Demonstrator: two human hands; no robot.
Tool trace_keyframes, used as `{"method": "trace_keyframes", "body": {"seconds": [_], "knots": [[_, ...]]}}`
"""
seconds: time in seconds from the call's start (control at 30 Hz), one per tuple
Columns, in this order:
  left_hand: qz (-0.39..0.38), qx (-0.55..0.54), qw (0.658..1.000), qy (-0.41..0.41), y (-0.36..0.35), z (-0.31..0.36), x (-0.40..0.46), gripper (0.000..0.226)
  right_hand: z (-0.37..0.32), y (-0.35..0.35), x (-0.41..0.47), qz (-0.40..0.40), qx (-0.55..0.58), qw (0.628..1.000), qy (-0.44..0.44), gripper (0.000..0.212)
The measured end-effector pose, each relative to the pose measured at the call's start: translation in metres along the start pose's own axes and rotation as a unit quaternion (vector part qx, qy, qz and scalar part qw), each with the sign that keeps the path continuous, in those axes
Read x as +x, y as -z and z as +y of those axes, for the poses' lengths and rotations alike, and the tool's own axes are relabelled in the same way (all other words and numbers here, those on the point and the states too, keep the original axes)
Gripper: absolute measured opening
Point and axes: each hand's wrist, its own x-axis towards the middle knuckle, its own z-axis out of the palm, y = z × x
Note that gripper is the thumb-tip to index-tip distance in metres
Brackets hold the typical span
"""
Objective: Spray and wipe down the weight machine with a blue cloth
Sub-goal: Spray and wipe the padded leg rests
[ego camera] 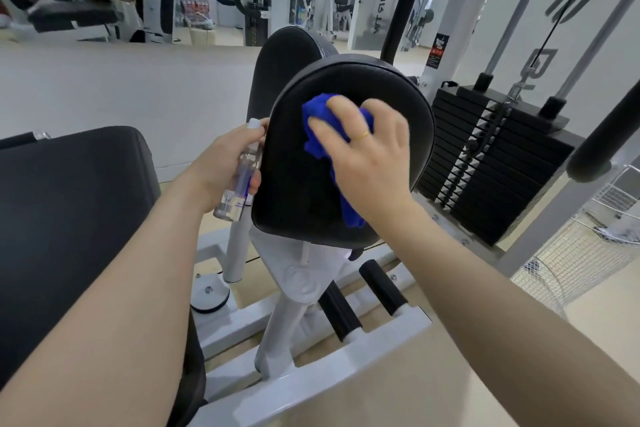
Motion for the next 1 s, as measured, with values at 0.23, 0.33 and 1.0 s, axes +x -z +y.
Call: {"method": "trace_keyframes", "body": {"seconds": [0.23,0.33,1.0], "knots": [[0.010,0.013,1.000,0.004,-0.006,0.003,0.000,0.031,-0.072,-0.026,-0.047,-0.088,0.076,0.993,0.013,0.018],[-0.014,0.006,1.000,0.012,-0.001,0.003,0.000,0.029,-0.075,-0.020,-0.077,-0.167,0.076,0.975,0.123,0.018],[0.015,0.029,0.999,-0.019,-0.003,0.003,0.000,0.016,-0.043,-0.002,-0.037,-0.076,0.035,0.992,0.099,0.024]]}}
